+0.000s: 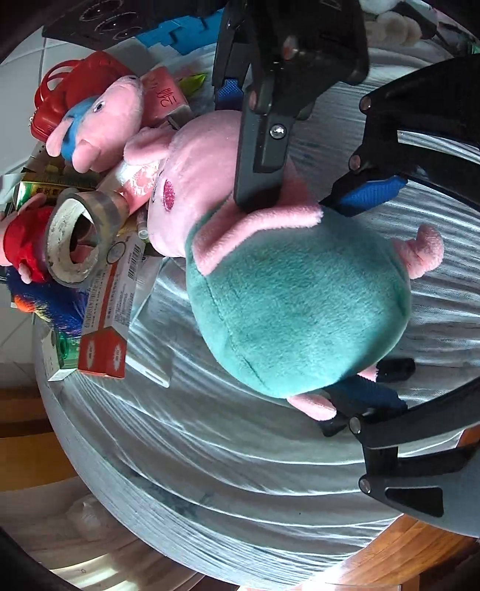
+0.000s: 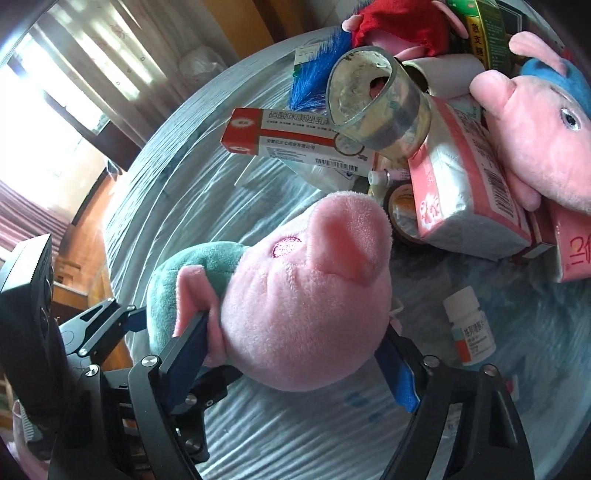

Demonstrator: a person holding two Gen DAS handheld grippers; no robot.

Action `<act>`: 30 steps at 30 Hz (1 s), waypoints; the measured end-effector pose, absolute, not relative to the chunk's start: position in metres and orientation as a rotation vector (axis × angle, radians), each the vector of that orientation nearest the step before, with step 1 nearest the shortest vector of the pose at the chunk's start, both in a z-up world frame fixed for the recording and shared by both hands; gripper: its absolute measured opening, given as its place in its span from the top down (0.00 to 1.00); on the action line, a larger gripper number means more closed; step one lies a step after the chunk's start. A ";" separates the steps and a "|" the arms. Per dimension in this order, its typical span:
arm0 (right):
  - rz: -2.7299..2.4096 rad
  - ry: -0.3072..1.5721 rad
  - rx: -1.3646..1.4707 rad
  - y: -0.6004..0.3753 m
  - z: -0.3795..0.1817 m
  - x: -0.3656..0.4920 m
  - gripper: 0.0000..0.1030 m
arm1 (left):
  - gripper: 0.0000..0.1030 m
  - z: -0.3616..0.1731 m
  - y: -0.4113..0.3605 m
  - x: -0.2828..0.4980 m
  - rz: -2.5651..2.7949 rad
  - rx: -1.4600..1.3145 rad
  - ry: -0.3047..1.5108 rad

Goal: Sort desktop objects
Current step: 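Grasp the green-and-pink pig plush toy with both tools together, then carry the pig plush into the blue bin and open both tools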

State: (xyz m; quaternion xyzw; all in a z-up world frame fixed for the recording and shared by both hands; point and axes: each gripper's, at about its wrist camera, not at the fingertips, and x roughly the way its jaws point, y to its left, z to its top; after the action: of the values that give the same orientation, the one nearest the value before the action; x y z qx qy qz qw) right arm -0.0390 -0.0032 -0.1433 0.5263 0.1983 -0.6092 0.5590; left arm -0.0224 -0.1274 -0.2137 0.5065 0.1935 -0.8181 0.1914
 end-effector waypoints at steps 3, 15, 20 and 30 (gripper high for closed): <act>-1.442 0.428 1.198 0.004 -0.124 -0.041 0.22 | 0.26 -0.190 -0.120 -0.025 -2.331 1.367 0.436; -1.626 0.256 0.964 0.079 -0.001 -0.080 0.22 | 0.26 -0.074 -0.067 -0.069 -2.583 1.128 0.172; -1.776 0.192 0.882 0.134 0.051 -0.109 0.22 | 0.26 -0.019 -0.009 -0.105 -2.758 1.026 0.047; -2.169 0.065 0.765 0.312 0.143 -0.177 0.22 | 0.26 0.067 0.156 -0.181 -3.129 0.884 -0.158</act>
State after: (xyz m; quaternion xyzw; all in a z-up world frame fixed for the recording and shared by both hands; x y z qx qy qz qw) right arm -0.1772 0.3118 0.1430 0.3036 0.0259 -0.8605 0.4083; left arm -0.1807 0.1559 0.0666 0.2710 -0.0485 -0.9597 -0.0569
